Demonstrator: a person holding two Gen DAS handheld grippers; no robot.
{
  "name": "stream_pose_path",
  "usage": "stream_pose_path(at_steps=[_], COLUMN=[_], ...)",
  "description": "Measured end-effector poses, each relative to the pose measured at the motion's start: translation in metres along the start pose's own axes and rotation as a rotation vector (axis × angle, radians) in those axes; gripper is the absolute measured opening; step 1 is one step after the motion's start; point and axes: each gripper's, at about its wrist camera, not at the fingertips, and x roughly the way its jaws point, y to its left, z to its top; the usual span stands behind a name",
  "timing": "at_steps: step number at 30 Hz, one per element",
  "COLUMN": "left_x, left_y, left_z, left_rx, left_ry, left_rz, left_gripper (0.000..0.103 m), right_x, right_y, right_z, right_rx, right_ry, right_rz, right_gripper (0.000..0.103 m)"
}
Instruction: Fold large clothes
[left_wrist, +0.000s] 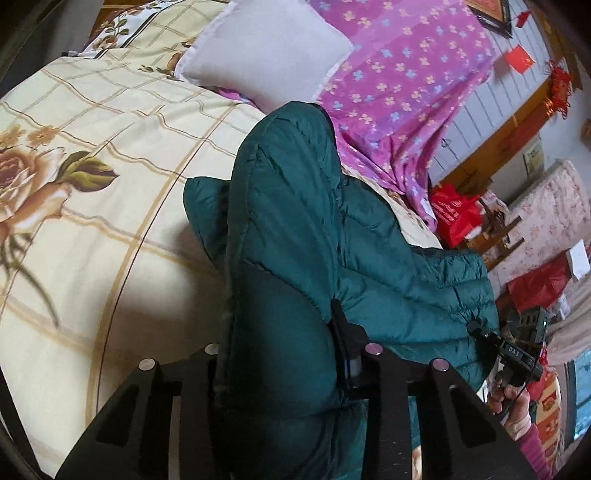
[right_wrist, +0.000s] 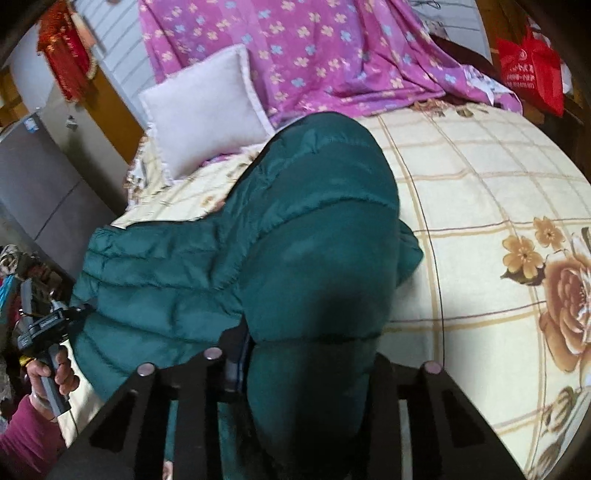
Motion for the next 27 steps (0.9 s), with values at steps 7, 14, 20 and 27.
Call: stream_pose_path(at_steps=[7,14,20,27], left_x=[-0.053,-0.067,-0.068,-0.115], left_y=[-0.002,-0.001,-0.005,-0.044], left_z=[-0.044,-0.075,-0.083,-0.098], left_rx=[-0.001,0.008,0.003,0.141], left_ry=[0.103,0.138,0.06,-0.108], left_rz=[-0.033,0.047,0.19,0.384], left_gripper=[0.013,0.024,0.044,0.044], right_x=[-0.047,-0.055,-0.039,-0.088], right_y=[0.005,-0.007,-0.004,0.037], right_z=[-0.045,-0.088,-0.102,-0.103], right_rx=[0.039,0.117,0.102,-0.058], right_ry=[0.071,0.132,0.126,0.038], right_rz=[0.094,0.025,-0.15,-0.324], right_gripper=[0.03,0.054,0.085,0.085])
